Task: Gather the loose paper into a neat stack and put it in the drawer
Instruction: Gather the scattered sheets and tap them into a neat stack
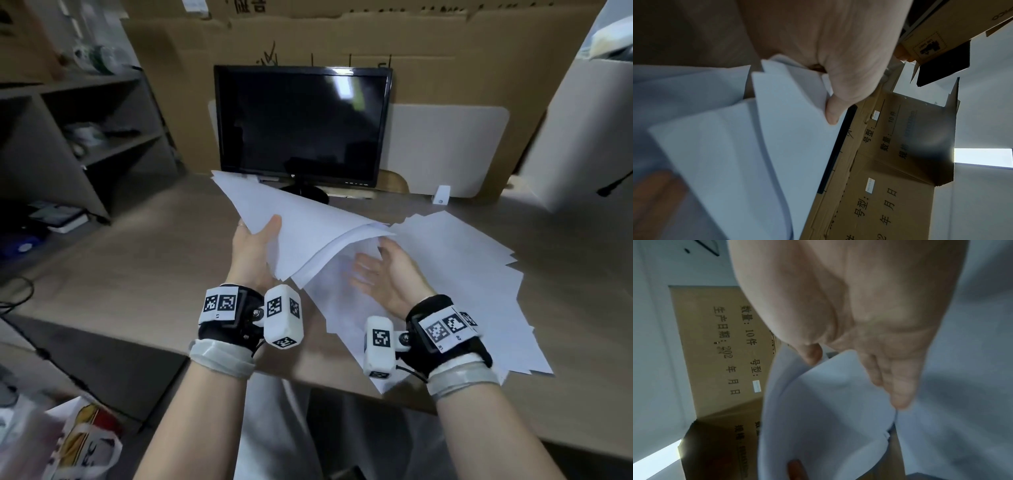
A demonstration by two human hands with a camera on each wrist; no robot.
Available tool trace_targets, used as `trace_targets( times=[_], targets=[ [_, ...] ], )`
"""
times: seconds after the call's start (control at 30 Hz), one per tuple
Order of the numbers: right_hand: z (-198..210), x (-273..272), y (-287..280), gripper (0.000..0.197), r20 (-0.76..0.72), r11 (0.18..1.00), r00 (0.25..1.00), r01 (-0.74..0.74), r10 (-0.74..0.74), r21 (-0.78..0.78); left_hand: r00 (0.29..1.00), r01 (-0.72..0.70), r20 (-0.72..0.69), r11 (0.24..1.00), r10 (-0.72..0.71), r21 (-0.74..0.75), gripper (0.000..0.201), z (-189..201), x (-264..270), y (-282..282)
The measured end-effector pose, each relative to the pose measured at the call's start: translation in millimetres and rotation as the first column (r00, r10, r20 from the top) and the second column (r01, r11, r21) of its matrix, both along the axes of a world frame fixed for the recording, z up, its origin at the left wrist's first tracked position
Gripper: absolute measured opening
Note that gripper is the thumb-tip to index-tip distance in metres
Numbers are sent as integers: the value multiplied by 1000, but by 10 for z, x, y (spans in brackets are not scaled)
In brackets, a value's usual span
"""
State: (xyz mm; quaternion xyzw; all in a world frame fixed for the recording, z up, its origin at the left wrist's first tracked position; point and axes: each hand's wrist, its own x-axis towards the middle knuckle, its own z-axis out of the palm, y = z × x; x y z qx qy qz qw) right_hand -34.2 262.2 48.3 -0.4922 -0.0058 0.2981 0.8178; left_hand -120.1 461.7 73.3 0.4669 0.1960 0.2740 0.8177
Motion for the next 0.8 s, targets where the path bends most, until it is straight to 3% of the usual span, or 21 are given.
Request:
trace_targets(
  times=[0.1,0.2,0.33,0.53,0.67,0.8],
  targets=[
    [54,65,-18,31,140,982,973,177,-185,63,994,82,74,996,-84,23,41,53,-21,11],
    [209,80,-110,30,267,973,936,225,-231,53,979,162,122,986,-166,45,41,69,12,28],
    [100,215,-205,41,317,944,901,327,-296,-48,977,189,-114,979,-180,79,39,-207,26,43],
    [-180,315,-264,48,384,848,850,470,-360,-245,861,236,-477,969,-177,67,35,-564,5,133],
    [-8,310,-298,47,524,779,732,598,-435,-189,843,191,-520,980,-138,50,43,-620,60,269],
    [314,246,-187,46,689,823,645,554,-331,-123,846,217,-517,970,-131,111,37,-665,88,296]
  ],
)
